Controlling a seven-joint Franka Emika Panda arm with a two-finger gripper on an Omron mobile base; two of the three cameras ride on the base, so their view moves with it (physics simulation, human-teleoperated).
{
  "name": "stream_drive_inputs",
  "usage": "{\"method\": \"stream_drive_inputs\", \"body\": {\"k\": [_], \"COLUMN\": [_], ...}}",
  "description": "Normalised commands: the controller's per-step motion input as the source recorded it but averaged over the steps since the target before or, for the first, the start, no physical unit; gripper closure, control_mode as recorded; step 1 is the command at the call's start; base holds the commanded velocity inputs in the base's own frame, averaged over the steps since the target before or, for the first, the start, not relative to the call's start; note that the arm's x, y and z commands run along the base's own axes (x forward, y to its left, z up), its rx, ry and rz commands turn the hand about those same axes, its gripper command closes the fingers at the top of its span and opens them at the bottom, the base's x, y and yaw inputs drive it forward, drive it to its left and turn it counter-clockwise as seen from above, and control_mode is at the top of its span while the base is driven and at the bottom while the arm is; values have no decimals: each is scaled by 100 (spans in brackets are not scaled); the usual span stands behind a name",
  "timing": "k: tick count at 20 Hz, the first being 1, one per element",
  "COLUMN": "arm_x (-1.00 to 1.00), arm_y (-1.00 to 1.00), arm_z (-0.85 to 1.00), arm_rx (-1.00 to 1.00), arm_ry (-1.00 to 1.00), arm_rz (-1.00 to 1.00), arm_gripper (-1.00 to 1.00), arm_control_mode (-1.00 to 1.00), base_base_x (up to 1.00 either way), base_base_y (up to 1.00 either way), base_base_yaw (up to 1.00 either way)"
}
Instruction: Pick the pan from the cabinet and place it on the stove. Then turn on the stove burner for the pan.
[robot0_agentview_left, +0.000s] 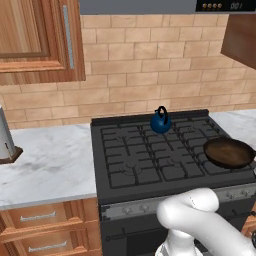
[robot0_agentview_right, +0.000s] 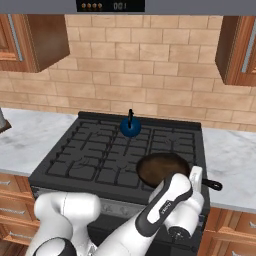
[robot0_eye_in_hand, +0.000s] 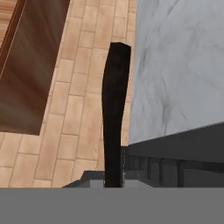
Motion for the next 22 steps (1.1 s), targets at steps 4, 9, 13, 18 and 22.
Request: {"method": "stream_drive_inputs", "body": {"k": [4, 9, 13, 18, 22], "arm_x": [23, 19, 16, 19, 20], "arm_y": [-1, -5, -6, -3, -8], "arm_z": [-20, -21, -19, -16, -9], "arm_rx": [-3, -7, -10, -9, -7], "arm_ry": [0, 0, 0, 0, 0], "arm_rz": [-3, -3, -2, -1, -1], "arm_gripper": [100, 100, 100, 100, 100], "arm_control_mode": [-100, -100, -100, -100, -100], "base_base_x": [0, 0, 0, 0, 0], "base_base_y": [0, 0, 0, 0, 0], "base_base_yaw": [0, 0, 0, 0, 0]}}
